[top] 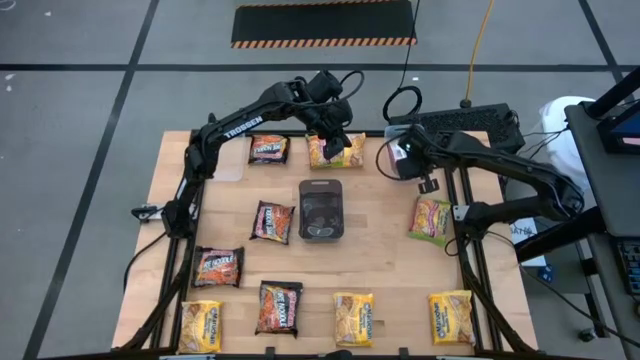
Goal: Sort Maruchan noodles
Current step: Adjust the green noodle pack
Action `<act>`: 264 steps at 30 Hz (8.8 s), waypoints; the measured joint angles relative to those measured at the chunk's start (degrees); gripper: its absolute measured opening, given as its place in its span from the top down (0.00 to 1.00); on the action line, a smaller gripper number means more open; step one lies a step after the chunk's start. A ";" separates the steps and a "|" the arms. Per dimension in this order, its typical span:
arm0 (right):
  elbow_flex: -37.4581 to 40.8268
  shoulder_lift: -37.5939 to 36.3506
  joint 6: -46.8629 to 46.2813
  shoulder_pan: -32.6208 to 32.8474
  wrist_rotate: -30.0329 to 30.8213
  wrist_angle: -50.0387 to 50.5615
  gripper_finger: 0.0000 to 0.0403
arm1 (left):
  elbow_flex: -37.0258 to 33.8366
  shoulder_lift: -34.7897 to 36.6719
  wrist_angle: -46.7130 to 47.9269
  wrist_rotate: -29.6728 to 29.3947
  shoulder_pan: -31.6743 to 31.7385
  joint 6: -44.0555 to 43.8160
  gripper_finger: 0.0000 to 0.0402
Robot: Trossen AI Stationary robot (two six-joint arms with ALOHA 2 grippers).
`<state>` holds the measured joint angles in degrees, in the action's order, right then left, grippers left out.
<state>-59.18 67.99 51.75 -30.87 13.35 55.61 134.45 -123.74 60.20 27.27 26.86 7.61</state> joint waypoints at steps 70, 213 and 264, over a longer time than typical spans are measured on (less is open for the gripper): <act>-27.67 24.00 -14.83 -29.63 -10.47 8.38 1.00 | 0.00 0.00 9.46 -0.37 14.50 8.29 0.99; -16.70 -7.44 -31.54 -21.90 -10.39 -13.77 0.77 | 0.02 -1.92 -32.83 -4.99 10.51 1.24 0.99; -28.21 16.08 -32.42 -24.08 -17.70 -6.65 0.77 | 0.00 -12.11 -29.84 -2.89 7.32 -1.67 0.99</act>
<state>-87.39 84.06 19.32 -54.96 -4.35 48.96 134.45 -135.85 30.37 24.38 34.18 5.94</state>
